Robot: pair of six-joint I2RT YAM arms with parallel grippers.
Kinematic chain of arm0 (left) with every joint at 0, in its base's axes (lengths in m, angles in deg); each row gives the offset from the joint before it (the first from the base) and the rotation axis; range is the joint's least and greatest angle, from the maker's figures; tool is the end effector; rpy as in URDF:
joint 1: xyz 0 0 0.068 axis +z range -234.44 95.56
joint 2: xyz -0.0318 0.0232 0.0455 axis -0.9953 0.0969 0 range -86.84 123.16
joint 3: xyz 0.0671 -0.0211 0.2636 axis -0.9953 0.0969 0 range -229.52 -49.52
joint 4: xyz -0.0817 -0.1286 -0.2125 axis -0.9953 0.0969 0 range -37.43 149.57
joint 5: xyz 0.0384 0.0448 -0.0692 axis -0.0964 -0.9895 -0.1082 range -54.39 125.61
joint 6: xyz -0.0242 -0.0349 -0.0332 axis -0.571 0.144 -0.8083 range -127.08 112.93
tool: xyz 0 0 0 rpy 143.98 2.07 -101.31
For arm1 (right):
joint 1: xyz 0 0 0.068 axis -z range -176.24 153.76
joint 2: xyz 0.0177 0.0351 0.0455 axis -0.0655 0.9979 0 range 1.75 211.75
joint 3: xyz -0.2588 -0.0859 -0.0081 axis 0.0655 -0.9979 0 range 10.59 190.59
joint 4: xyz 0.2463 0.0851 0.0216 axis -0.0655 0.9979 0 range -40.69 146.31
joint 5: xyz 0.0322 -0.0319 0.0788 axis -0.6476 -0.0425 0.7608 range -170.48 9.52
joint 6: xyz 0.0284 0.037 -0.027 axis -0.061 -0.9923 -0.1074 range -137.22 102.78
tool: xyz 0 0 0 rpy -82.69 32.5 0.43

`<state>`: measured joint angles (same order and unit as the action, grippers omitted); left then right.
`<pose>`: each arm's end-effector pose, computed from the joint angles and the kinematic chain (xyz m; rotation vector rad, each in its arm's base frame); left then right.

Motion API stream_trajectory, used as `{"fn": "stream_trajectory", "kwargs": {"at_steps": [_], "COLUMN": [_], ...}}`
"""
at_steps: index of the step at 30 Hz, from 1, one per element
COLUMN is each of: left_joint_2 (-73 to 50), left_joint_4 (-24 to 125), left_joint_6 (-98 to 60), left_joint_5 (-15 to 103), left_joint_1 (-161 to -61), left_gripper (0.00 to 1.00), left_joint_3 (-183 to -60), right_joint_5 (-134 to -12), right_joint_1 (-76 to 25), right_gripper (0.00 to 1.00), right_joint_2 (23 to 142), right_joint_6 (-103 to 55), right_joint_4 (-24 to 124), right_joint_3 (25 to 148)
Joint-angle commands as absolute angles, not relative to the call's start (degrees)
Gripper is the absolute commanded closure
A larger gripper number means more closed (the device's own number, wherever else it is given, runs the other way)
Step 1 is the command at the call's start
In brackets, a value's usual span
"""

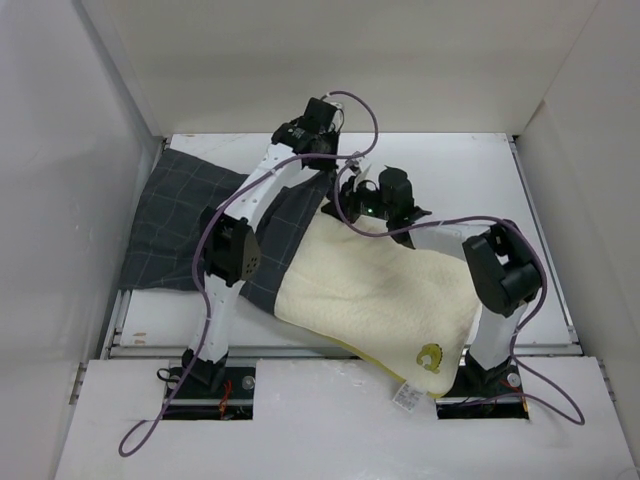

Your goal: Put the pillow into the pillowcase

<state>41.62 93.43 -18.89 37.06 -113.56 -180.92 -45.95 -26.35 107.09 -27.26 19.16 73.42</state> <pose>0.4472 -0.2501 0.3254 0.3546 2.2372 -0.4140 0.3462 0.2239 0.2246 -0.7621 1.7062 1.0300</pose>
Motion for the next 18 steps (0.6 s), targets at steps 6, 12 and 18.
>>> {"fn": "stream_trajectory", "kwargs": {"at_steps": [6,12,18], "left_joint_2": [24.63,23.28,17.41], "left_joint_4": [83.44,84.39,86.41], "left_joint_6": [-20.17,-23.42,-27.90], "left_joint_5": [44.83,40.29,33.59], "left_joint_1": [-119.49,-120.03,-120.03], "left_gripper": [1.00,1.00,0.00], "left_joint_3": [-166.37,-161.33,-152.28], "right_joint_5": [-52.00,-49.11,-51.01], "right_joint_1": [-22.79,-19.19,-17.07], "right_gripper": [1.00,0.54,0.19], "right_joint_2": [114.15,114.18,103.45], "right_joint_6": [-51.01,-55.54,-45.89], "right_joint_4": [-3.40,-8.00,10.41], "right_joint_3": [73.88,72.92,66.76]}}
